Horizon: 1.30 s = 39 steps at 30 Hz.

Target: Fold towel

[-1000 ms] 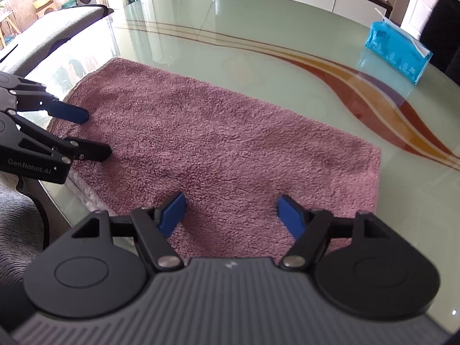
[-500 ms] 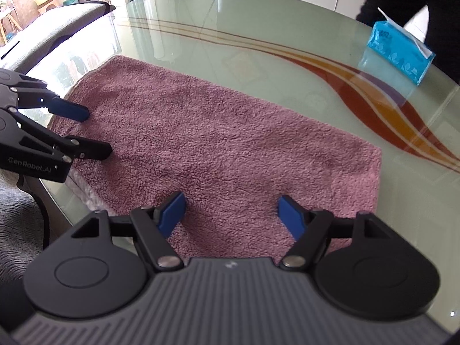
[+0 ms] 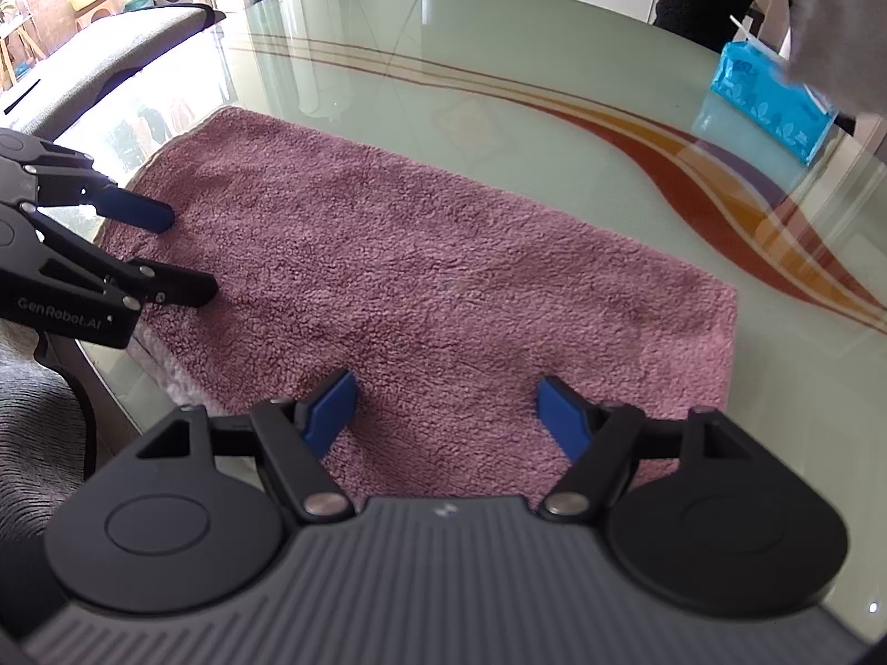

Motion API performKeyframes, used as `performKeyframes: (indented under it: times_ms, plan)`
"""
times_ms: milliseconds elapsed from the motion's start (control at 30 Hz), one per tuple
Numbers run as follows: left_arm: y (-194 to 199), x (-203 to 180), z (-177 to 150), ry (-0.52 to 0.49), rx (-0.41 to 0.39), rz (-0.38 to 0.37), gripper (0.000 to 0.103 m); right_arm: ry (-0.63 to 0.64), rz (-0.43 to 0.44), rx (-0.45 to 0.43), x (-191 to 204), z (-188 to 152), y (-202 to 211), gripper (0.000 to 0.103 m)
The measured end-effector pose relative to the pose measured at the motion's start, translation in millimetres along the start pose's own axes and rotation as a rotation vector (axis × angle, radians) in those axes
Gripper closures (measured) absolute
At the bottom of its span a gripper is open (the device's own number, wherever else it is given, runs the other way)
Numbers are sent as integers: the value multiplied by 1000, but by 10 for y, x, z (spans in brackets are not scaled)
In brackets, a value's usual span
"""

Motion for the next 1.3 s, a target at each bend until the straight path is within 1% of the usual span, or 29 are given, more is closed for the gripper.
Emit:
performKeyframes:
  times_ms: [133, 200, 267, 567, 667, 733, 767, 933, 1033, 1167, 1300]
  plan:
    - [-5, 9, 1, 2, 1, 5, 32, 0, 1, -2, 1, -4, 1, 28]
    - [-18, 27, -2, 7, 1, 17, 24, 0, 1, -1, 2, -5, 0, 28]
    - [-32, 52, -7, 17, 6, 23, 21, -1, 1, -1, 0, -7, 0, 28]
    - [-31, 51, 3, 28, 27, 38, 21, -11, 0, -18, 4, -10, 3, 27]
    - [-25, 53, 2, 59, 37, 50, 21, -31, -19, -49, 6, -27, 31, 25]
    - [-16, 58, 0, 86, 42, 55, 21, -38, -43, -70, 0, -45, 82, 19]
    - [-11, 57, 0, 98, 45, 53, 21, -45, -55, -86, -12, -58, 125, 19]
    - [46, 48, -5, 141, 62, 1, 21, -125, -86, -145, -304, -190, 459, 17]
    - [113, 57, -12, 137, 55, -6, 20, -175, -104, -181, -488, -274, 665, 17]
    - [208, 31, -23, 121, 34, -12, 20, -232, -81, -157, -700, -489, 775, 18]
    - [283, -37, -21, 79, 1, -21, 20, -294, -38, -132, -800, -661, 795, 27]
Point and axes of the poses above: each gripper's, at about its wrist camera, not at the fingertips, and y roughly against the way its jaws point, x to its left, z to its top, the point moved 9 cm from there along -y, roughly the way its jaws point, and after that the axes turned 6 degrees about z, right-handed, at the moved point
